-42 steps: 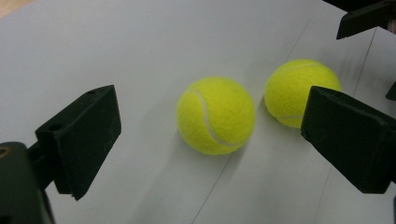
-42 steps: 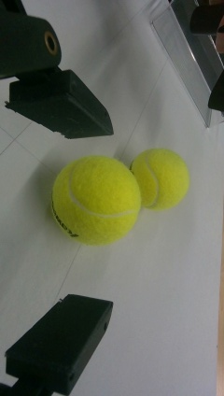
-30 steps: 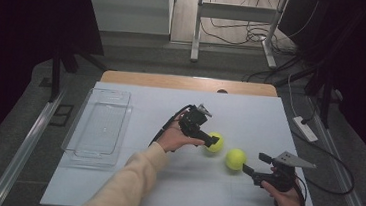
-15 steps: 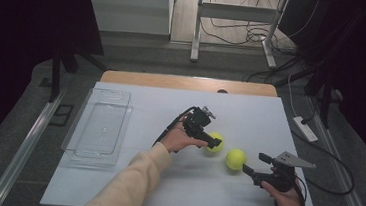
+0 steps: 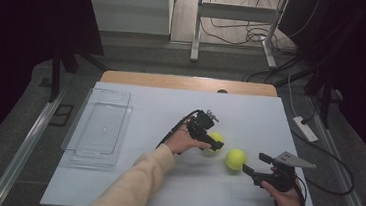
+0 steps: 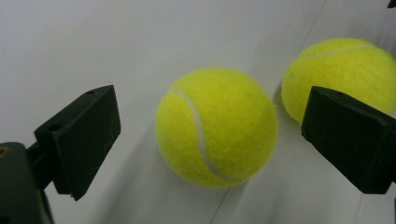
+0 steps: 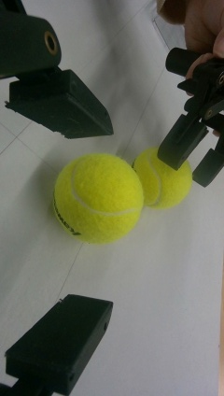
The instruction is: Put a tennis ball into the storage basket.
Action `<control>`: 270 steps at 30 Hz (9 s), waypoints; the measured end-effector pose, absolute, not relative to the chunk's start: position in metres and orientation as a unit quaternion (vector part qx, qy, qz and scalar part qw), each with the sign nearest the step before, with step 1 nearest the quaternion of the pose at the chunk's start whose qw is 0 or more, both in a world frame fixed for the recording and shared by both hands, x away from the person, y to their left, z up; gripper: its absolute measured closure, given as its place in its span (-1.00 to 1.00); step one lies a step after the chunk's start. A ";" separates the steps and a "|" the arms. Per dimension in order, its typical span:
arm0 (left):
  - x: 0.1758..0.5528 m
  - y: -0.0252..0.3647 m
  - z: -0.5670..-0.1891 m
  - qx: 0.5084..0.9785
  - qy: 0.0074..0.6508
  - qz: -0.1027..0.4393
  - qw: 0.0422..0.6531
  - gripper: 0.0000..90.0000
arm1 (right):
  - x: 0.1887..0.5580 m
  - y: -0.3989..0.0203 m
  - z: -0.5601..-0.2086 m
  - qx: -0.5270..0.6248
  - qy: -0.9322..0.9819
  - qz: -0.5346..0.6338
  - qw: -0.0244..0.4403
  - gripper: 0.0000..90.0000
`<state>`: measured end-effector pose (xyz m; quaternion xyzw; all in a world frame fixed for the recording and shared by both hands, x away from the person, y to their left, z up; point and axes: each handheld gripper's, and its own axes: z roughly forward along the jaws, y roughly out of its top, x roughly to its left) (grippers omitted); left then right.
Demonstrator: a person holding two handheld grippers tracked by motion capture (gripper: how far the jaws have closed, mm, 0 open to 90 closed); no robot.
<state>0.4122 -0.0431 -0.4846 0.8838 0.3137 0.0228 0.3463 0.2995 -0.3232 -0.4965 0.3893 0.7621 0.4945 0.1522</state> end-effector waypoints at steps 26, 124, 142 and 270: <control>0.413 -0.059 -0.500 0.895 0.312 0.021 0.317 -0.43 | 0.300 -0.324 -0.497 0.390 0.762 0.493 0.153 -0.70; 0.374 0.012 -0.433 0.833 0.304 0.096 0.452 -0.42 | 0.299 -0.324 -0.498 0.394 0.761 0.490 0.158 -0.70; 0.365 0.034 -0.425 0.818 0.308 0.109 0.473 -0.42 | 0.299 -0.324 -0.499 0.395 0.762 0.488 0.160 -0.70; 0.343 0.182 -0.428 0.739 0.398 0.180 0.513 -0.41 | 0.294 -0.320 -0.498 0.396 0.767 0.473 0.177 -0.72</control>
